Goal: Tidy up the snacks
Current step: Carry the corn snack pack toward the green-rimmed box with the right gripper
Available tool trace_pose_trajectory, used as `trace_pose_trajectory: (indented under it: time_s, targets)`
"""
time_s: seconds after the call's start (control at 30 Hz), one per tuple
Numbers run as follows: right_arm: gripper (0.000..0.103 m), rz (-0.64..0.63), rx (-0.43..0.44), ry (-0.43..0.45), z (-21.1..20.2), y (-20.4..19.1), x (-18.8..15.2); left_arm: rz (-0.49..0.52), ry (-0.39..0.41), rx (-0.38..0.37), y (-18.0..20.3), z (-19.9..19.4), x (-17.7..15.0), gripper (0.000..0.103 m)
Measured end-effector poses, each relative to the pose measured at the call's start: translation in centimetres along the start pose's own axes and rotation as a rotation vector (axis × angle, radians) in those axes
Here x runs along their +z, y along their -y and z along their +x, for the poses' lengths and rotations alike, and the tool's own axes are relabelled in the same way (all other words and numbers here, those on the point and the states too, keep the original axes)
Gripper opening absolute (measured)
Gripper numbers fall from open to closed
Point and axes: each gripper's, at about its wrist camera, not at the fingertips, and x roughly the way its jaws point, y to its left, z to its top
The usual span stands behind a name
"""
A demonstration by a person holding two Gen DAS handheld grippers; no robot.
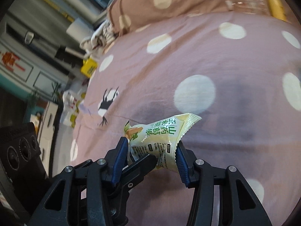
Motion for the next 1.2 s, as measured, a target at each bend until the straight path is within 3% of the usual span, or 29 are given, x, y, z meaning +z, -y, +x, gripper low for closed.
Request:
trace_pose_trajectory:
  time_s: [0.17,0.6,1.2]
  targets:
    - [0.052,0.051,-0.019,0.070,-2.3,-0.1,-1.5,0.058,0.020,-0.013,1.3,-0.7,-0.6,0.025]
    - [0.052,0.059,-0.076,0.146,-4.8,-1.6,-2.7,0.113,0.073,-0.058,2.4,-2.9,-1.2,0.025]
    - [0.052,0.052,-0.133,0.168,-5.7,-3.0,-3.5,0.126,0.089,-0.072,2.4,-3.5,-1.3,0.026]
